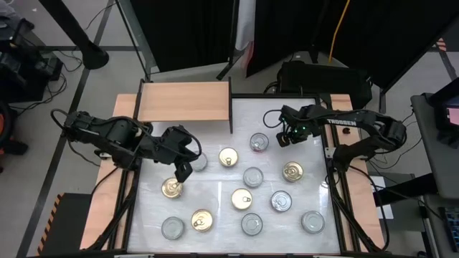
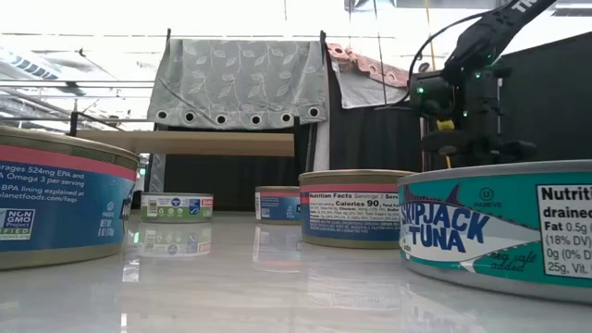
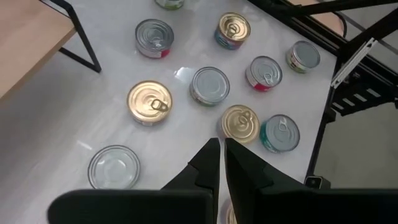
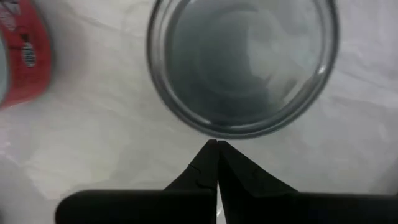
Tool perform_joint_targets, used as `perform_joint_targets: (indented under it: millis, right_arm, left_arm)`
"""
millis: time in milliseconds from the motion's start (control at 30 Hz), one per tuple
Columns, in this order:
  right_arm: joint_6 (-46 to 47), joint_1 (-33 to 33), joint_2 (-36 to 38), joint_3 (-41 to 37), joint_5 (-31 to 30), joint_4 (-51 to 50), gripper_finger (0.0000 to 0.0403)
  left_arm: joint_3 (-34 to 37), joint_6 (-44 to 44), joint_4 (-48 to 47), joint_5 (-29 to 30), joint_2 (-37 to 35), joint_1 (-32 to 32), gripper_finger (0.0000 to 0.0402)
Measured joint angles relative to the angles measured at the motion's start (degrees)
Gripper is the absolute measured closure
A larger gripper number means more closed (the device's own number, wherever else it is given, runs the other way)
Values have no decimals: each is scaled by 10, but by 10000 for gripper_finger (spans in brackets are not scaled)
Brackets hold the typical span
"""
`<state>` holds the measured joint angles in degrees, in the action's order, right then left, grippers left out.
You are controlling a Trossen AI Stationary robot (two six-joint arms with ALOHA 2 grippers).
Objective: Stack canned seafood by type on shelf
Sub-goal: Put the green white tuna can on the shelf
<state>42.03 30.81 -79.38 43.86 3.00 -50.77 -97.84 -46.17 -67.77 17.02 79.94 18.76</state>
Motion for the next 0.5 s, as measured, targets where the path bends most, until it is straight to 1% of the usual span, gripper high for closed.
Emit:
perform_joint_targets:
  millis: [167, 300, 500]
  right_arm:
    - [12, 0, 18, 12, 15, -8, 403]
    - [26, 0, 28, 16, 0, -3, 403]
    - [16, 4, 13, 16, 0, -9, 403]
  left_arm:
    - [0, 0, 0, 0, 0, 0, 375]
    - [0, 6, -1, -3, 0, 0, 375]
    - [0, 20, -2, -3, 0, 0, 375]
